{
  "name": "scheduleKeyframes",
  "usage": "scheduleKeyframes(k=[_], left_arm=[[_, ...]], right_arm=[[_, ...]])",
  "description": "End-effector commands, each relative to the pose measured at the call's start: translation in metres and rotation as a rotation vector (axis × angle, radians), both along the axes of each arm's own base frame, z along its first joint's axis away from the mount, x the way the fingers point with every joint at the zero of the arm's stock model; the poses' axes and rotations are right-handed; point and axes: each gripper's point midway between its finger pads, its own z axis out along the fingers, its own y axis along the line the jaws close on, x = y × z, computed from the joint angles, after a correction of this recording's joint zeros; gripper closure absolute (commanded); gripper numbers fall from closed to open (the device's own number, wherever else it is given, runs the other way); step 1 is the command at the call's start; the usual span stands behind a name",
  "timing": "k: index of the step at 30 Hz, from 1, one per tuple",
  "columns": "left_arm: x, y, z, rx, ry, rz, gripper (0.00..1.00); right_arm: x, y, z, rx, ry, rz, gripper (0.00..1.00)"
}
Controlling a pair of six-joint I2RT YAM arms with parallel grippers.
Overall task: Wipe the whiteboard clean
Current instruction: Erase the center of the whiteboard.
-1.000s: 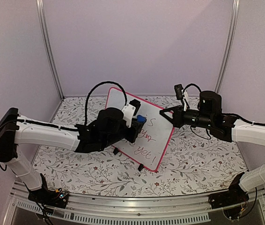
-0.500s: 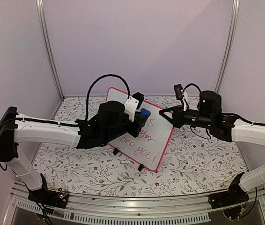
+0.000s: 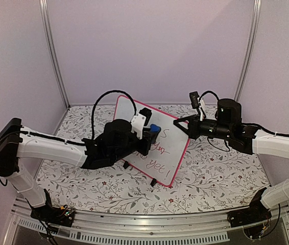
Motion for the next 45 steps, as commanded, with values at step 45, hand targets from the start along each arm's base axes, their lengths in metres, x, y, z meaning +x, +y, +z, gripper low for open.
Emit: scheduleKeyframes(k=[45], left_arm=[[-0.007,-0.013,0.002,0.086,-0.041,0.016,0.84]], right_arm=[[-0.046,0.018,-0.047,-0.116,0.094,0.221,1.00]])
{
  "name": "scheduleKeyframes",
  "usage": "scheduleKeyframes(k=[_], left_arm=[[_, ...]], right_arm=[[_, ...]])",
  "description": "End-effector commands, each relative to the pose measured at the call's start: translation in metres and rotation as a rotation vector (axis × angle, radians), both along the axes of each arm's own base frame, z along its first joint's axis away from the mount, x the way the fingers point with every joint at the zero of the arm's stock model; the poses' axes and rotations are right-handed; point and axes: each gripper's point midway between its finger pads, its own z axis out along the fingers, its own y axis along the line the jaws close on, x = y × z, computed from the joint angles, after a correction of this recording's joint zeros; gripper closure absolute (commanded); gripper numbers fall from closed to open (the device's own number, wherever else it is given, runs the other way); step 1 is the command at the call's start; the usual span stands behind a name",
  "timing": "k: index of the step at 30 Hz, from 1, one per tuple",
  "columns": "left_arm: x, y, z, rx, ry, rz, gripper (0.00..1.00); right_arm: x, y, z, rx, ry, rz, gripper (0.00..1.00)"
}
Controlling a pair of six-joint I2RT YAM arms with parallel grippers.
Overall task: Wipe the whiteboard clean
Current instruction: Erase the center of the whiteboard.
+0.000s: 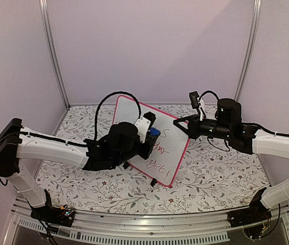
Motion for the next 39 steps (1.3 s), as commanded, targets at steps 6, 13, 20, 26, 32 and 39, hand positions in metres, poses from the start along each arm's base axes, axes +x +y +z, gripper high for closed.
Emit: scheduleKeyframes(k=[6,13,20,26,32,39], left_arm=[[0.004,-0.014,0.019,-0.037,-0.039,-0.016,0.84],[0.003,-0.012,0.019,-0.040,-0.033,-0.020,0.84],[0.001,-0.013,0.020,-0.047,-0.028,-0.025,0.84],[0.002,-0.013,0.024,-0.050,-0.036,-0.022,0.84],[0.003,-0.014,0.033,-0.063,-0.045,-0.022,0.84],[0.004,-0.015,0.039,-0.073,-0.052,-0.025,0.84]], right_arm=[[-0.047,0.017,-0.048,-0.117,0.096,0.219,1.00],[-0.046,0.018,-0.048,-0.117,0.098,0.217,1.00],[-0.045,0.018,-0.049,-0.117,0.100,0.215,1.00],[-0.045,0.017,-0.048,-0.117,0.099,0.210,1.00],[-0.044,0.017,-0.049,-0.119,0.099,0.206,1.00],[-0.043,0.017,-0.049,-0.120,0.100,0.205,1.00]])
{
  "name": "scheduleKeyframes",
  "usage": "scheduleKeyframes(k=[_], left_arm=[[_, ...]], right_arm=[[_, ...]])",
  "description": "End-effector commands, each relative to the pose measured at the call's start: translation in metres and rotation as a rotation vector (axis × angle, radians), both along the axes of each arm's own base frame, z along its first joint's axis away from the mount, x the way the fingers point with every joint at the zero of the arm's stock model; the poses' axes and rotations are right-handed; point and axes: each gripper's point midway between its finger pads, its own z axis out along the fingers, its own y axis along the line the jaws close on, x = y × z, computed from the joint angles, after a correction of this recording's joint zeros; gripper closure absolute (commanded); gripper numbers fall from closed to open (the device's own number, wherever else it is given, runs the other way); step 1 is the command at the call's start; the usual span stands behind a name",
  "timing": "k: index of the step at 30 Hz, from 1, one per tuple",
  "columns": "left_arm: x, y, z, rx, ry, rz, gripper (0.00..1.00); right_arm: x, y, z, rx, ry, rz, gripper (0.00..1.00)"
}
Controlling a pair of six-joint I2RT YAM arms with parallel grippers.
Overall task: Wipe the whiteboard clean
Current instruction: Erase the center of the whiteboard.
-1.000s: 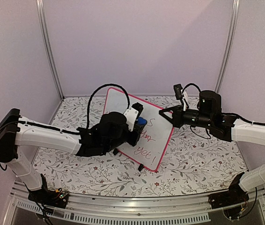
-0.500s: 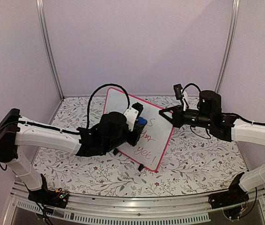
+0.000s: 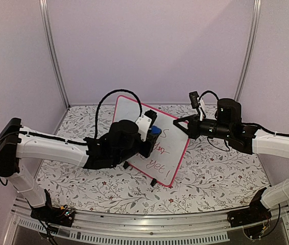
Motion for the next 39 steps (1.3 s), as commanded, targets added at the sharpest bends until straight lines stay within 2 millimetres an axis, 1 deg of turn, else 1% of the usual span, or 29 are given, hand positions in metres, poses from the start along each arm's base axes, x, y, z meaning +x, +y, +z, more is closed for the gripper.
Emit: scheduleKeyframes(k=[1,7,11,15,19,26,33,39], left_arm=[[0.003,-0.012,0.032,-0.074,-0.042,-0.019,0.84],[0.004,-0.014,0.040,-0.079,-0.056,-0.021,0.84],[0.004,-0.013,0.046,-0.091,-0.063,-0.016,0.84],[0.001,-0.012,0.046,-0.097,-0.056,-0.021,0.84],[-0.002,-0.011,0.036,-0.091,-0.041,-0.024,0.84],[-0.007,-0.013,0.019,-0.085,-0.010,-0.025,0.83],[-0.008,-0.004,0.001,-0.059,0.018,0.014,0.84],[-0.016,0.001,-0.016,-0.031,0.040,0.011,0.84]], right_arm=[[-0.043,0.017,-0.049,-0.121,0.100,0.203,1.00],[-0.043,0.017,-0.048,-0.121,0.099,0.200,1.00],[-0.042,0.017,-0.048,-0.123,0.100,0.197,1.00],[-0.042,0.015,-0.046,-0.125,0.092,0.190,1.00],[-0.042,0.014,-0.047,-0.127,0.093,0.188,1.00],[-0.044,0.013,-0.042,-0.119,0.083,0.184,1.00],[-0.044,0.011,-0.042,-0.120,0.082,0.181,1.00],[-0.042,0.011,-0.043,-0.122,0.085,0.172,1.00]])
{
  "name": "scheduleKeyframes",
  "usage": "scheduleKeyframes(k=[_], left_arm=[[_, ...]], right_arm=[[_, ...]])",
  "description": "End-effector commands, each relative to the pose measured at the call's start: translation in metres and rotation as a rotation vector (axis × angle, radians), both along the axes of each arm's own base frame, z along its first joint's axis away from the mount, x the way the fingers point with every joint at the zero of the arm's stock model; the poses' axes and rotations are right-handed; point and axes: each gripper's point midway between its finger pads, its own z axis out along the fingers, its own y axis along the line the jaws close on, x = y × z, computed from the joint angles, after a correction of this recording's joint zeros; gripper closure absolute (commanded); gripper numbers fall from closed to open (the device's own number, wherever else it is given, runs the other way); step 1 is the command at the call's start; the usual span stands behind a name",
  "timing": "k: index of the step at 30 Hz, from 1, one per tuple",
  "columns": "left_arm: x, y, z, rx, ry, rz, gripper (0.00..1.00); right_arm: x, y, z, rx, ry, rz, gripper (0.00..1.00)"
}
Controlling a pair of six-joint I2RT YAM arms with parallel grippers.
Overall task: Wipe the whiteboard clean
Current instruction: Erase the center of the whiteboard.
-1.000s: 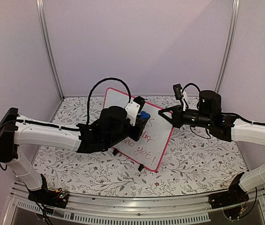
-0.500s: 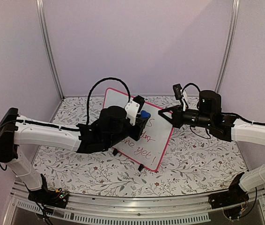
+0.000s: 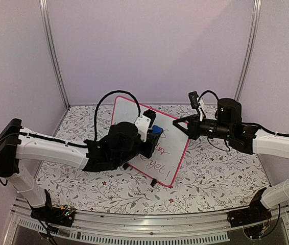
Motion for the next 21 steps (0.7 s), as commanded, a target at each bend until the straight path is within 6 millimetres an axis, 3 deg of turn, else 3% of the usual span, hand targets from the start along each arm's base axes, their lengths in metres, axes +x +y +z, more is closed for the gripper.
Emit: scheduleKeyframes(k=[1,10,21], left_arm=[[-0.012,0.007,-0.028,0.050,0.042,-0.003,0.84],[-0.018,0.013,-0.043,0.058,0.071,-0.004,0.84],[-0.024,0.009,-0.043,0.056,0.057,-0.017,0.84]], right_arm=[[-0.038,0.010,-0.046,-0.121,0.102,0.150,1.00],[-0.038,0.011,-0.047,-0.123,0.106,0.152,1.00],[-0.038,0.012,-0.050,-0.125,0.111,0.156,1.00]])
